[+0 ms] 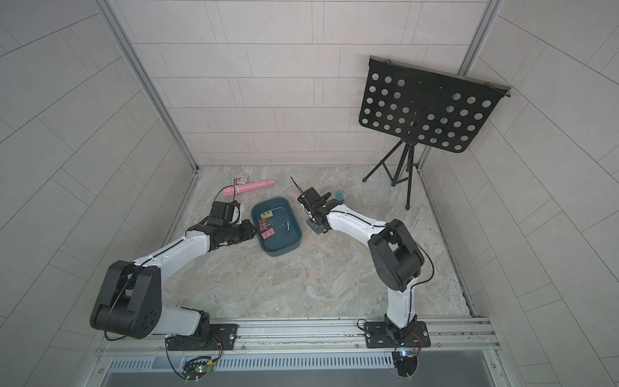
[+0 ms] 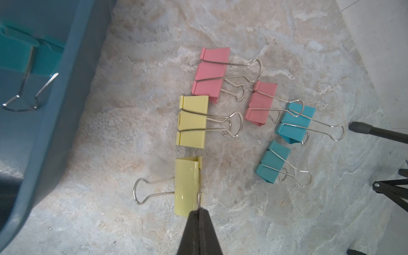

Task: Take out the binder clips from the storage box
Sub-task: Place the binder clip at the center of the board.

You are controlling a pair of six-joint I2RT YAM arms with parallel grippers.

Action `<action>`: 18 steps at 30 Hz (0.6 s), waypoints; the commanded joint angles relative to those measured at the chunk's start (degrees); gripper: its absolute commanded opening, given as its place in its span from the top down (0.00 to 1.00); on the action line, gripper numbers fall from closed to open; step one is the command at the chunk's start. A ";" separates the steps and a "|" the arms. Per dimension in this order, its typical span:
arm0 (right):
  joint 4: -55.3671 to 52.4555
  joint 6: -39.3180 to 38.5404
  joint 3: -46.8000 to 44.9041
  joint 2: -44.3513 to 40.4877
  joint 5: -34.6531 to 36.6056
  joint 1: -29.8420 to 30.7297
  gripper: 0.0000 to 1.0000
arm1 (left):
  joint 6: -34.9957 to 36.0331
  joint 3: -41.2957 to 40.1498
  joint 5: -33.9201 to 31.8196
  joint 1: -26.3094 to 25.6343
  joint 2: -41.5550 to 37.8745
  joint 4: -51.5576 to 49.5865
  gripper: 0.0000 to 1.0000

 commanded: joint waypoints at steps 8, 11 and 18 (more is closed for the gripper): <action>-0.32 0.53 -0.69 1.85 1.06 0.35 1.00 | 0.81 -0.66 -0.37 -0.11 -1.12 -0.99 0.72; -0.36 0.51 -0.74 2.21 1.12 0.59 1.00 | 0.81 -0.65 -0.29 -0.12 -1.12 -0.97 0.72; -0.45 0.86 -0.82 2.79 0.18 0.99 1.00 | 0.81 -0.74 -0.36 -0.14 -1.16 -0.90 0.72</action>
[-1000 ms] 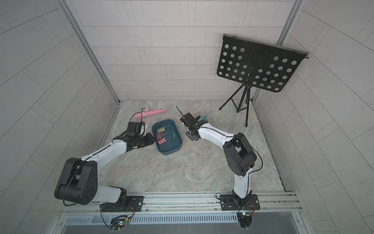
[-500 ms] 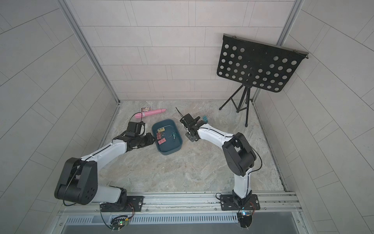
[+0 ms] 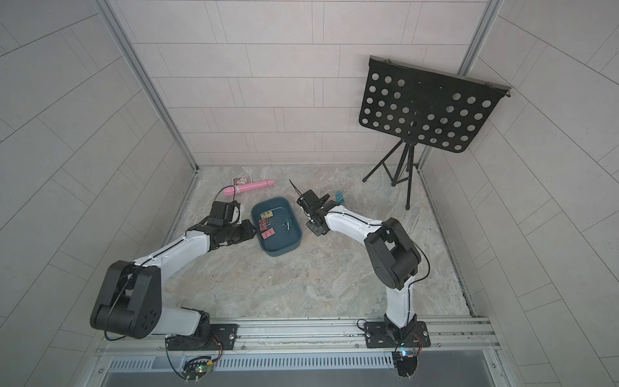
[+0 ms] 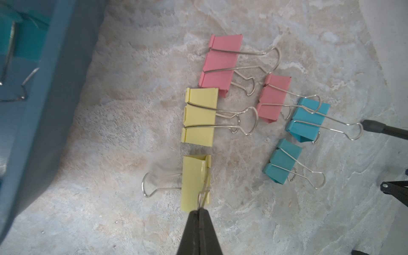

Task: Take out the binder clips from the storage box
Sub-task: Place the binder clip at the center of the board.

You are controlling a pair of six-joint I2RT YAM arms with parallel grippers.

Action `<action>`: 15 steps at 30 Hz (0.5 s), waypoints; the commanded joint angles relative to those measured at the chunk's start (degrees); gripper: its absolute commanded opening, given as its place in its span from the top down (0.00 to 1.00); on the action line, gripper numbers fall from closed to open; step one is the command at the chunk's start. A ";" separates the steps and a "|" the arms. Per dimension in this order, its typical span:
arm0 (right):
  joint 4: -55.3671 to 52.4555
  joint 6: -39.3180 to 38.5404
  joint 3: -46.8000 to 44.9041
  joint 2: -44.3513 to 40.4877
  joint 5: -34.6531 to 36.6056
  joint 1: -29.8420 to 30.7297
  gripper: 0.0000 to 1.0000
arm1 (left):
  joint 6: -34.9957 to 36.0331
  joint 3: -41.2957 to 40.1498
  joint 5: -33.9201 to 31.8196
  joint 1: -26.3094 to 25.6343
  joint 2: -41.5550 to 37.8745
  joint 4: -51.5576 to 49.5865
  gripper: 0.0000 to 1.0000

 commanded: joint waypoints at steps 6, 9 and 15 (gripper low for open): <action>-0.83 1.17 -0.53 1.31 -0.42 1.16 1.00 | 0.81 -0.74 -0.28 -0.12 -1.27 -0.89 0.72; -1.01 1.45 -0.44 1.40 -0.87 1.41 1.00 | 0.79 -0.83 -0.23 -0.16 -1.30 -0.89 0.72; -0.98 1.95 -0.41 1.34 -1.41 1.74 0.93 | 0.82 -0.83 -0.34 -0.13 -1.27 -0.89 0.72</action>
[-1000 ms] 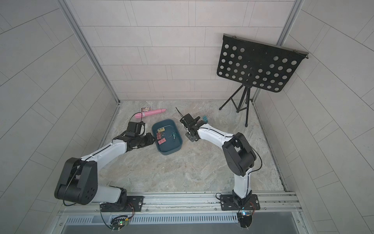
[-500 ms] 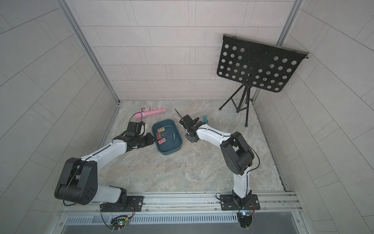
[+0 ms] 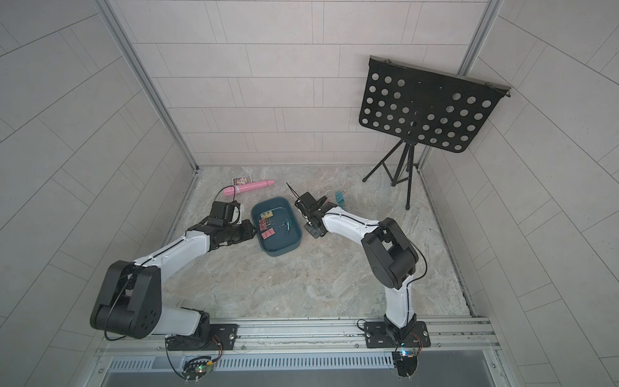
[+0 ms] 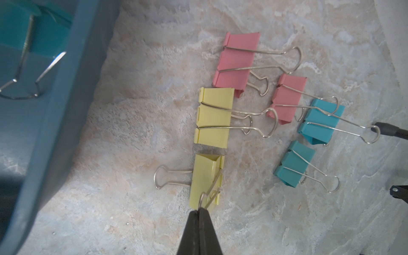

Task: Take out the binder clips from the storage box
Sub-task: Place the binder clip at the center of the board, then pick up the binder clip from the storage box.

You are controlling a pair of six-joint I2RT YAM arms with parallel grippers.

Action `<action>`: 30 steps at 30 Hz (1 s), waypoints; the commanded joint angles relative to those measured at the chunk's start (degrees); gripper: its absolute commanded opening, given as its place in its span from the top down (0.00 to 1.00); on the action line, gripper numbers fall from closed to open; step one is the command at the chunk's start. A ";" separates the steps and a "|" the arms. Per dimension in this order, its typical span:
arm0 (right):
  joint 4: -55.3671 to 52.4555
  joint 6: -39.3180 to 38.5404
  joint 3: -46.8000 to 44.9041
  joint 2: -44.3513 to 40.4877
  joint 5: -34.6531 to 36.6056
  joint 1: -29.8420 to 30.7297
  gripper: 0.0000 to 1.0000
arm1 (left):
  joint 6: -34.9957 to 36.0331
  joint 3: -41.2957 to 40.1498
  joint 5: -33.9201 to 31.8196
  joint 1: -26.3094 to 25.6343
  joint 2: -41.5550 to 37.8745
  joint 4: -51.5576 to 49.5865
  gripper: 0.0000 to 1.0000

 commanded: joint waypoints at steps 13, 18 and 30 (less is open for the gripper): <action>-1.76 1.50 0.61 -1.81 -3.16 0.50 0.68 | 0.79 -0.87 -0.32 -0.17 -1.49 -1.00 0.72; -2.98 1.26 2.89 -4.99 -6.08 0.41 0.65 | 0.81 -0.98 -0.51 -0.12 -1.64 -1.09 0.72; -1.07 1.92 10.53 -4.84 -24.65 0.87 0.65 | 0.68 -1.16 -0.22 -0.12 -1.48 -0.86 0.72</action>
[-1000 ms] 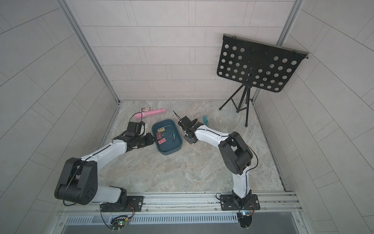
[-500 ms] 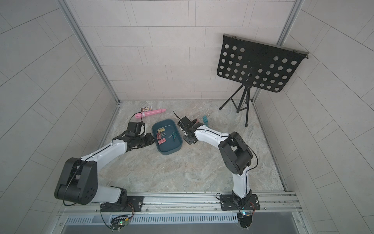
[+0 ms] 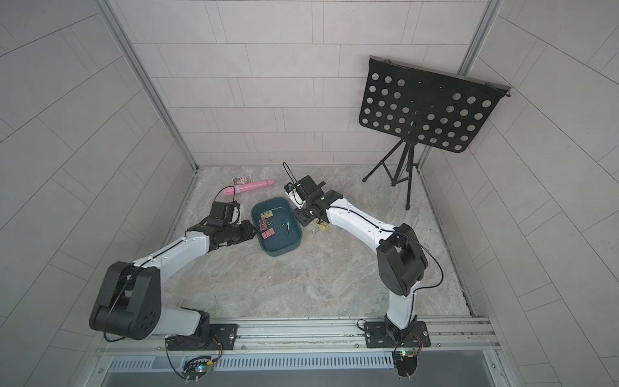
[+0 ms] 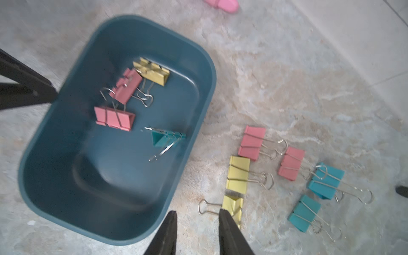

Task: Take out the binder clips from the storage box
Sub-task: Pick up the binder clip from the storage box.

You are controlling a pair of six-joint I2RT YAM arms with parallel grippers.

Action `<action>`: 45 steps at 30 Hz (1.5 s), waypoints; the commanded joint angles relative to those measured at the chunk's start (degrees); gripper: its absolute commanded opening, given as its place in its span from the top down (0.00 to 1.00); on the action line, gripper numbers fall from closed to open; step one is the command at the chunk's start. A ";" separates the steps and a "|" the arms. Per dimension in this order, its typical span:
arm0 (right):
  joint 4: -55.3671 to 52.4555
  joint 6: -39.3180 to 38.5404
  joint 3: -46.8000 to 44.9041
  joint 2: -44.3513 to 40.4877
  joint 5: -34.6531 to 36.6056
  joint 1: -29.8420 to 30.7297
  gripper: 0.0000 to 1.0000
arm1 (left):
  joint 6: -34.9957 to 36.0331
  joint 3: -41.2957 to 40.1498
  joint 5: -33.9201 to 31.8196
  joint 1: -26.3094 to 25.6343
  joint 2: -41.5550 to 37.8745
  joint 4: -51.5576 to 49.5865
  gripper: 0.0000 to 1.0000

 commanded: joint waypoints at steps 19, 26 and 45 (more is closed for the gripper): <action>2.48 0.49 16.49 19.75 -18.50 3.97 0.69 | 0.55 -0.74 -0.18 -0.12 -0.52 -0.87 0.72; 2.22 1.76 20.82 24.71 -20.63 4.49 0.69 | 0.66 -0.78 -0.02 -0.11 -0.50 -0.78 0.72; -0.20 2.50 27.99 31.79 -20.63 4.67 0.69 | 0.67 -0.75 0.15 -0.13 -0.54 -0.69 0.72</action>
